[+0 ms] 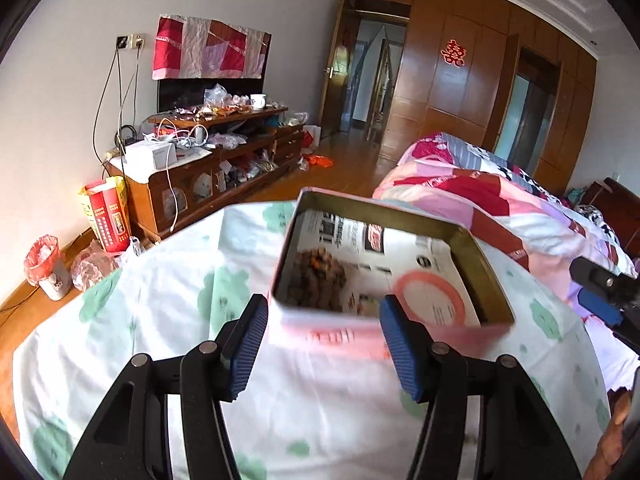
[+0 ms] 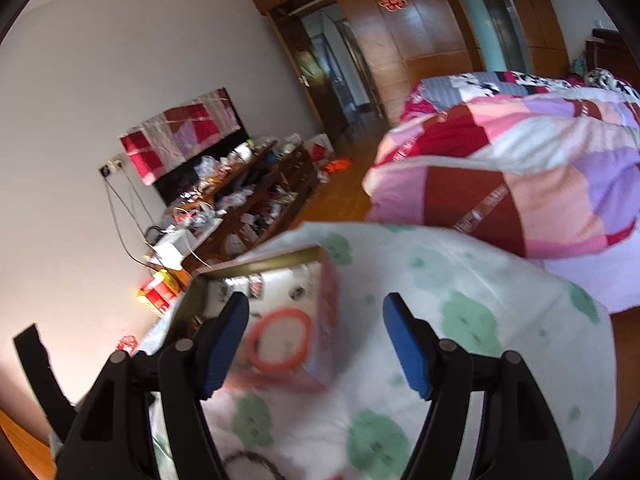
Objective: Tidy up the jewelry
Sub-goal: 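Grasp the dark bead bracelet with the left tool while the right tool grasps the red-knotted piece, then carry both held pieces into the pink tin box and open both tools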
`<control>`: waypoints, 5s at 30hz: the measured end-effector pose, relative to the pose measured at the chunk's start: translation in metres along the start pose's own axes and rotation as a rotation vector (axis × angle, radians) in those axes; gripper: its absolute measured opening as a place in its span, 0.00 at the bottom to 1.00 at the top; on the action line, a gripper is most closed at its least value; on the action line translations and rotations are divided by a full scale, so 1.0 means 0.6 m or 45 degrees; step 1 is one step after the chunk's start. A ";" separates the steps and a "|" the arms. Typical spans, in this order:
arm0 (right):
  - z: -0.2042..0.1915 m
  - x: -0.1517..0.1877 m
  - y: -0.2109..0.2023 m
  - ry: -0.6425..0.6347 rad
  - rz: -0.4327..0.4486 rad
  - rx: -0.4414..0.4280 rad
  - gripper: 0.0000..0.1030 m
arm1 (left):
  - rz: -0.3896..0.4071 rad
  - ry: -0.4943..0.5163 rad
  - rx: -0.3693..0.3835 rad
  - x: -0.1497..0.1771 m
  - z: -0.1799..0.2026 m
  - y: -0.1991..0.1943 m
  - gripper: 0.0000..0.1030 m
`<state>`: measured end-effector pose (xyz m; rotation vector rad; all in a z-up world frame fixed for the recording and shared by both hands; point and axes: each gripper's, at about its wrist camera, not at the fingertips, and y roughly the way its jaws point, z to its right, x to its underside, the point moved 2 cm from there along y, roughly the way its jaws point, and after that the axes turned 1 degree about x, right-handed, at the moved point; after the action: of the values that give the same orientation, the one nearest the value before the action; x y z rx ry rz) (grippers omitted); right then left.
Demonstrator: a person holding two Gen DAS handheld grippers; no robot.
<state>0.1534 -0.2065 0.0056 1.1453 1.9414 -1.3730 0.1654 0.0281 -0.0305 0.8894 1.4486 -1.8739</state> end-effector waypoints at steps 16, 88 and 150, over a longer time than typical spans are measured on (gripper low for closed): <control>0.041 0.086 -0.043 -0.031 -0.078 0.114 0.71 | -0.146 0.046 0.221 0.054 0.029 -0.036 0.57; 0.002 0.072 -0.051 0.045 -0.256 -0.333 0.12 | 0.118 0.029 0.226 0.046 0.043 -0.100 0.07; -0.044 0.013 0.114 0.067 -0.200 -0.241 0.53 | -0.019 0.130 -0.076 -0.032 0.052 0.081 0.58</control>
<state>0.2093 -0.1697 -0.0255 0.9662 2.1862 -1.2147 0.2108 -0.0119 -0.0371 0.9599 1.5676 -1.8092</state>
